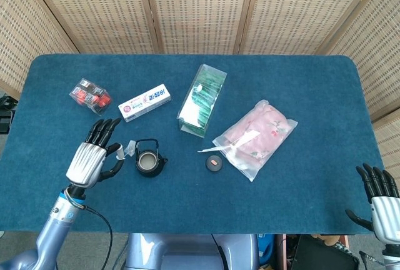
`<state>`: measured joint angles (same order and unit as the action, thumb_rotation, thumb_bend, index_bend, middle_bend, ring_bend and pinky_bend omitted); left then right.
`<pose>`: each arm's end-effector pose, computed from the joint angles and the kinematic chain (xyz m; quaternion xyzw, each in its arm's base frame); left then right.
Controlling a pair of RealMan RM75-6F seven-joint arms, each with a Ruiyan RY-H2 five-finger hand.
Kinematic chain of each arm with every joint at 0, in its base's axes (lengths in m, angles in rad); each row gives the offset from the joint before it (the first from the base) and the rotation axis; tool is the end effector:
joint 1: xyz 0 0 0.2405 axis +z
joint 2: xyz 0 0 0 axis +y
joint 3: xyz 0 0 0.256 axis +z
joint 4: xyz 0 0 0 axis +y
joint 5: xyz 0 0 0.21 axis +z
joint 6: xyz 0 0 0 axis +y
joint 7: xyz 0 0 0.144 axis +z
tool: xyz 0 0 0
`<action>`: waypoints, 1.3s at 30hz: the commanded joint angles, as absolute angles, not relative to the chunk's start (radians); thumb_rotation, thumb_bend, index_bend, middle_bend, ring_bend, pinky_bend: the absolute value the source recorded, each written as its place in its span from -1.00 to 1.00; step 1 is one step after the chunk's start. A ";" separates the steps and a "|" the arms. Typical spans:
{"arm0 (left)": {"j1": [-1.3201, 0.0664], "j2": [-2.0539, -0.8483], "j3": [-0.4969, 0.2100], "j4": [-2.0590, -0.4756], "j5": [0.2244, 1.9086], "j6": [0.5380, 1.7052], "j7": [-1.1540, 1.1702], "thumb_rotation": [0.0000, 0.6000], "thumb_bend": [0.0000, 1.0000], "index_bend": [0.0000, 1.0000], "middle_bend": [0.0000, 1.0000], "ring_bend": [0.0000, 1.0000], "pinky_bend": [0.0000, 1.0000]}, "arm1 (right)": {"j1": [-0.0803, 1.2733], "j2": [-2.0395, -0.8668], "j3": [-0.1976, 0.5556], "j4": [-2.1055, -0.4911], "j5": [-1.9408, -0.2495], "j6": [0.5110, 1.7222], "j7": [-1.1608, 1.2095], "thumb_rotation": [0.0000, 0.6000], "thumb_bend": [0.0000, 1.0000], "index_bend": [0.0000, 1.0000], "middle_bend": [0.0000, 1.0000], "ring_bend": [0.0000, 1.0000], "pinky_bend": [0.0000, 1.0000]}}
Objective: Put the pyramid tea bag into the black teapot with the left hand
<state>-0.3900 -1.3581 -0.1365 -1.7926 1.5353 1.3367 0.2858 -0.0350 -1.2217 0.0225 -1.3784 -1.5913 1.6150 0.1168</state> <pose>-0.1648 0.2528 0.0719 -0.6663 -0.3263 -0.4999 0.4468 -0.3468 -0.1362 0.1551 0.5822 -0.3699 0.3962 0.6060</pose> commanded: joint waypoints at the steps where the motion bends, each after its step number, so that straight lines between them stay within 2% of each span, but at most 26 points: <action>1: -0.400 -1.351 -0.149 -1.807 1.537 1.336 0.287 1.00 -0.23 0.19 -0.90 -1.00 -1.00 | -0.036 -1.222 0.021 -1.377 -1.591 1.614 0.117 1.00 -0.86 -0.82 -0.72 -1.00 -0.83; 13: -0.464 -1.355 -0.223 -1.813 1.465 1.289 0.309 1.00 -0.23 0.19 -0.90 -1.00 -1.00 | -0.038 -1.222 0.021 -1.377 -1.580 1.608 0.115 1.00 -0.86 -0.82 -0.72 -1.00 -0.83; 39: -0.475 -1.375 -0.165 -1.767 1.442 1.262 0.307 1.00 -0.23 0.19 -0.90 -1.00 -1.00 | -0.037 -1.214 0.022 -1.395 -1.574 1.601 0.097 1.00 -0.86 -0.82 -0.72 -1.00 -0.83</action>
<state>-0.4769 -1.3745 -0.1694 -1.7692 1.4401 1.2593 0.2988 -0.0375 -1.2142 0.0220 -1.3950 -1.5742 1.6013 0.0975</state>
